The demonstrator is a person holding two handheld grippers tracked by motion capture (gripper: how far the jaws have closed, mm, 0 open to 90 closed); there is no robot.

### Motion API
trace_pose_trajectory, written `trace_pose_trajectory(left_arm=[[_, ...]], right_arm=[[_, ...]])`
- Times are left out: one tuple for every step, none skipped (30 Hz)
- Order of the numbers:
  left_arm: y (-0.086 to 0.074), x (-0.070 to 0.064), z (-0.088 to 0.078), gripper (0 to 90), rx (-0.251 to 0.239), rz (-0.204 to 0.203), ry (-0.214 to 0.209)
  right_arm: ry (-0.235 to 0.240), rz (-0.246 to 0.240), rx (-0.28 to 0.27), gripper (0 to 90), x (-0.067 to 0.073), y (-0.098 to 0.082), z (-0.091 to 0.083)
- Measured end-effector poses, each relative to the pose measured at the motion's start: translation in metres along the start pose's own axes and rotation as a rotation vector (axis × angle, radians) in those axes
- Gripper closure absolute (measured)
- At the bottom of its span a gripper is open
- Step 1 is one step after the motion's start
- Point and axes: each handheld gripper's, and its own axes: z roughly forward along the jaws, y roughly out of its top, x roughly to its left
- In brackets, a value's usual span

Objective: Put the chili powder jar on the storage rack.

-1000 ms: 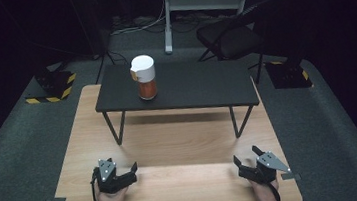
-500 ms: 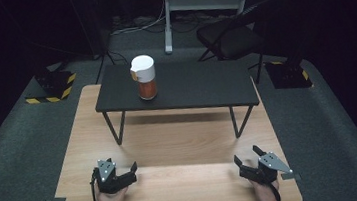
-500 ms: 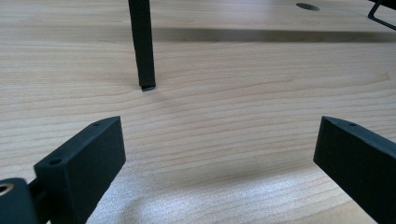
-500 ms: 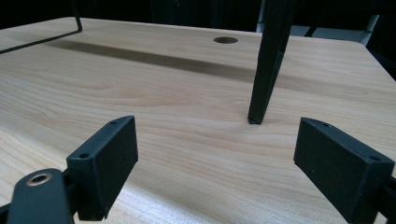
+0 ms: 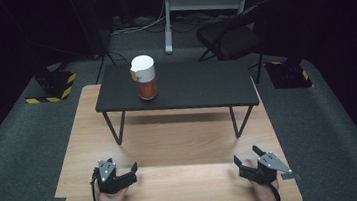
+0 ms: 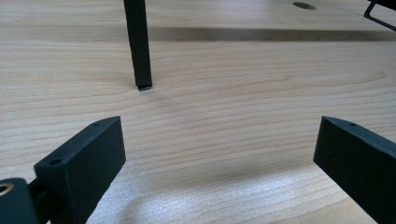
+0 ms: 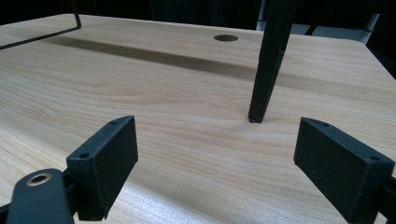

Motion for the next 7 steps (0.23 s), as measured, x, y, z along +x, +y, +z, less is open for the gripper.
trace_pose_trajectory(left_arm=[[0.0,0.0002,-0.0001,2.3,0.0,0.001,-0.001],[-0.0001,0.0002,-0.0002,2.3,0.0,0.0,-0.001],[-0.0001,0.0003,-0.0003,2.3,0.0,-0.001,-0.001],[-0.0001,0.0003,-0.0003,2.3,0.0,-0.002,0.0],[-0.0001,0.0003,-0.0004,2.3,0.0,-0.002,0.0],[-0.0002,0.0004,-0.0004,2.3,0.0,-0.003,0.0],[-0.0001,0.0005,-0.0002,2.3,0.0,-0.002,-0.002]], right_arm=[[0.0,0.0,0.0,13.1,0.0,0.0001,0.0],[0.0,-0.001,0.001,13.0,0.0001,0.0002,0.0001],[0.0,-0.003,0.002,13.0,0.0001,0.0003,0.0002],[0.0,-0.003,0.003,13.0,0.0002,0.0005,0.0003],[-0.001,-0.003,0.004,12.9,0.0002,0.0007,0.0004],[-0.001,-0.002,0.004,12.8,0.0003,0.0007,0.0005],[-0.001,-0.002,0.004,12.6,0.0003,0.0008,0.0006]])
